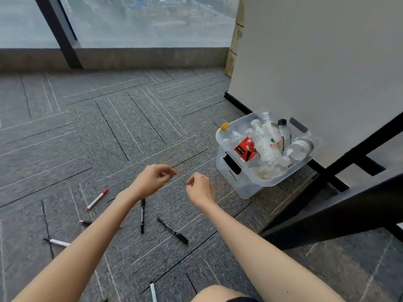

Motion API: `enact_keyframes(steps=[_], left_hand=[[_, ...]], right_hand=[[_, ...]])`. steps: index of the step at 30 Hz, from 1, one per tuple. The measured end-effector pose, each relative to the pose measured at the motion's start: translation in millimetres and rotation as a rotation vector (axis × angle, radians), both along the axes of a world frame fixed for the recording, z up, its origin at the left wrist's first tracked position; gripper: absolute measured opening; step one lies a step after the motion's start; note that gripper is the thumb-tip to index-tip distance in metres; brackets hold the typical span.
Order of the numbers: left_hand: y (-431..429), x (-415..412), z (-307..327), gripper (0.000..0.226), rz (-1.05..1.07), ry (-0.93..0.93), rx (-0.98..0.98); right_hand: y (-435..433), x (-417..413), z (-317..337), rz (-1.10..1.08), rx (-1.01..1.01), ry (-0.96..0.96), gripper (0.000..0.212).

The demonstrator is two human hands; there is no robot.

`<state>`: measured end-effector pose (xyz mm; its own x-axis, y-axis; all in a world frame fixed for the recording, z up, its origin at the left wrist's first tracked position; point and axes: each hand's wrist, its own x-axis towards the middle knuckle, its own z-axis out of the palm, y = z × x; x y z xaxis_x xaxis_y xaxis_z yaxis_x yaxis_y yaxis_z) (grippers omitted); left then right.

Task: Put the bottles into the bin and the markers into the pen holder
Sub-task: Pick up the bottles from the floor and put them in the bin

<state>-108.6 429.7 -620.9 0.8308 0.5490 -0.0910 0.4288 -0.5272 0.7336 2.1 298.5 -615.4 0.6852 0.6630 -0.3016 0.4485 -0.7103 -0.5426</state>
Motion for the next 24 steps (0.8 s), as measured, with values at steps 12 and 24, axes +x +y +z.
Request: enact_keyframes(steps=[12,24], left_hand=[[-20,-198,-52,0.020,0.466,0.063,-0.163],[-123,-384,-79,0.033,1.189,-0.049,-0.283]], right_hand=[[54,-139,-30,0.410,-0.078,0.030,0.022],[60,-300,-53,0.850,-0.161,0.093,0.026]])
